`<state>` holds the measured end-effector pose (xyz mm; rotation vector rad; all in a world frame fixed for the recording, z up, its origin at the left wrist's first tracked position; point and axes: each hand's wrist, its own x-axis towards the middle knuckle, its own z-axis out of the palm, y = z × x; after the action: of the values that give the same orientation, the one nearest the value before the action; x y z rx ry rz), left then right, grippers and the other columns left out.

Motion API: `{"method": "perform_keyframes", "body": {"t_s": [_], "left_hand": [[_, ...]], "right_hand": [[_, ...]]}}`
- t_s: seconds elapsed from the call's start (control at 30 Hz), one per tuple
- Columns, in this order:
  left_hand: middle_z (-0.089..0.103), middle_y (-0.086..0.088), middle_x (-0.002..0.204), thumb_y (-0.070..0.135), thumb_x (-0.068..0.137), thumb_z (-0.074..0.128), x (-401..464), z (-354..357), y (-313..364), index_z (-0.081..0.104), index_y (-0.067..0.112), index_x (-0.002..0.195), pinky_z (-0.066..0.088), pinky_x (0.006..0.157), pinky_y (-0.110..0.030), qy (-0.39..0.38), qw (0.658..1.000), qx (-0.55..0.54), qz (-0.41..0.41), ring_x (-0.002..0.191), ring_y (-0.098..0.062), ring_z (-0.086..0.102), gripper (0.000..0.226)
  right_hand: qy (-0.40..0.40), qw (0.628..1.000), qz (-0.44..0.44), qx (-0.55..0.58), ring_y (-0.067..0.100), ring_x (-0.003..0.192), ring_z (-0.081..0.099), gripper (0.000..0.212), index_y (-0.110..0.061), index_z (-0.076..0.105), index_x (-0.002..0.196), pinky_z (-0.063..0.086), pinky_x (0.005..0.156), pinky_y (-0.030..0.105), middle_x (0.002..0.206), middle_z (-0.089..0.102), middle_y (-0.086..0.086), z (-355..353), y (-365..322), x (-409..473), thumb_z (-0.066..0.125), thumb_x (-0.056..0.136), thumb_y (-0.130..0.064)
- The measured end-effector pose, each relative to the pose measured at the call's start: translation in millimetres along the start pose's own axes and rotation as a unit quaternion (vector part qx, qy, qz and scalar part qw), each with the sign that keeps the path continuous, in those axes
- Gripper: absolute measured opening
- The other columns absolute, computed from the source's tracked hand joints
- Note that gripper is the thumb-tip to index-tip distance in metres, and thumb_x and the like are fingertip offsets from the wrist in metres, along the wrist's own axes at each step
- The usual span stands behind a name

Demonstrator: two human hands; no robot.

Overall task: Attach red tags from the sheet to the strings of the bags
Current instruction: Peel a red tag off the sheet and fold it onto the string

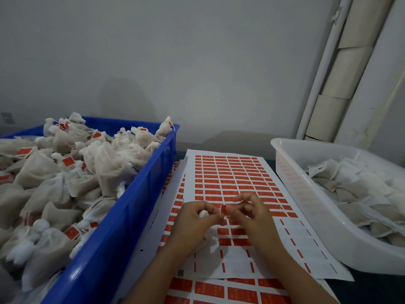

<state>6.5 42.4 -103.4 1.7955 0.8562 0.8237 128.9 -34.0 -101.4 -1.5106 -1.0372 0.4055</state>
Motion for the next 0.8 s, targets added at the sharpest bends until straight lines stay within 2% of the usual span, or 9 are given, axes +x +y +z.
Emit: {"method": "perform_keyframes", "body": {"t_s": [0.03,0.1,0.2,0.3,0.43,0.5,0.63,0.8], "left_hand": [[0.067,0.019,0.074,0.027,0.082,0.068,0.1,0.1,-0.3,0.069,0.027,0.072,0.042,0.064,-0.009,-0.004,1.000,0.001,0.002,0.077,0.000,0.061,0.011],[0.067,0.020,0.073,0.026,0.081,0.068,-0.3,0.3,-0.6,0.068,0.029,0.067,0.041,0.063,-0.010,-0.008,1.000,0.004,0.005,0.077,0.003,0.061,0.015],[0.067,0.017,0.073,0.026,0.080,0.069,-0.3,0.8,-1.2,0.068,0.028,0.065,0.041,0.064,-0.011,-0.012,1.000,0.000,0.005,0.078,-0.002,0.062,0.016],[0.067,0.016,0.072,0.026,0.081,0.069,-0.3,1.6,-1.5,0.068,0.027,0.065,0.042,0.064,-0.011,-0.017,1.000,0.000,0.004,0.076,-0.004,0.062,0.016],[0.066,0.020,0.069,0.029,0.082,0.067,-0.4,0.5,-1.8,0.068,0.026,0.069,0.043,0.064,-0.013,-0.027,1.000,-0.008,0.002,0.074,0.006,0.060,0.013],[0.066,0.020,0.069,0.031,0.081,0.067,-0.6,0.5,-2.0,0.069,0.024,0.073,0.044,0.066,-0.014,-0.030,0.999,-0.014,0.002,0.073,0.005,0.061,0.011],[0.068,0.015,0.074,0.030,0.082,0.066,-0.4,0.3,-0.8,0.070,0.023,0.074,0.044,0.067,-0.013,-0.044,0.999,-0.021,0.005,0.077,-0.002,0.063,0.011],[0.066,0.022,0.075,0.031,0.083,0.065,0.5,-3.2,0.8,0.066,0.031,0.067,0.042,0.064,-0.009,-0.056,0.998,0.013,-0.017,0.080,-0.001,0.061,0.016]], "right_hand": [[-0.017,1.000,0.000,-0.005,0.010,0.075,0.064,0.005,-0.026,0.058,0.087,0.052,0.069,0.014,0.078,0.066,-0.009,0.9,0.7,-1.6,0.062,0.085,-0.028],[-0.037,0.999,-0.011,-0.008,0.008,0.070,0.061,0.013,-0.021,0.062,0.077,0.050,0.067,0.014,0.069,0.064,-0.009,3.1,4.5,-3.3,0.057,0.088,-0.027],[-0.036,0.998,-0.021,-0.052,0.003,0.059,0.055,0.020,-0.018,0.059,0.071,0.044,0.059,0.008,0.061,0.058,-0.007,2.3,6.2,-0.4,0.057,0.090,-0.023],[-0.049,0.994,-0.027,-0.097,0.006,0.060,0.054,0.020,-0.020,0.056,0.072,0.043,0.059,0.005,0.066,0.058,-0.007,1.5,8.4,0.5,0.053,0.092,-0.025],[-0.069,0.990,-0.041,-0.120,0.006,0.064,0.056,0.020,-0.025,0.054,0.074,0.043,0.062,0.007,0.069,0.059,-0.010,3.0,9.0,-2.0,0.050,0.092,-0.033],[-0.085,0.986,-0.044,-0.139,0.004,0.064,0.055,0.022,-0.027,0.052,0.073,0.043,0.062,0.006,0.069,0.057,-0.011,2.5,9.2,-2.4,0.048,0.092,-0.036],[-0.074,0.986,-0.067,-0.136,0.000,0.062,0.055,0.025,-0.028,0.050,0.070,0.042,0.064,0.005,0.067,0.056,-0.013,2.1,8.8,-1.5,0.048,0.095,-0.025],[-0.047,0.989,-0.071,-0.119,0.006,0.067,0.057,0.021,-0.026,0.053,0.075,0.044,0.066,0.004,0.071,0.058,-0.013,6.9,9.7,-4.0,0.047,0.095,-0.023]]}}
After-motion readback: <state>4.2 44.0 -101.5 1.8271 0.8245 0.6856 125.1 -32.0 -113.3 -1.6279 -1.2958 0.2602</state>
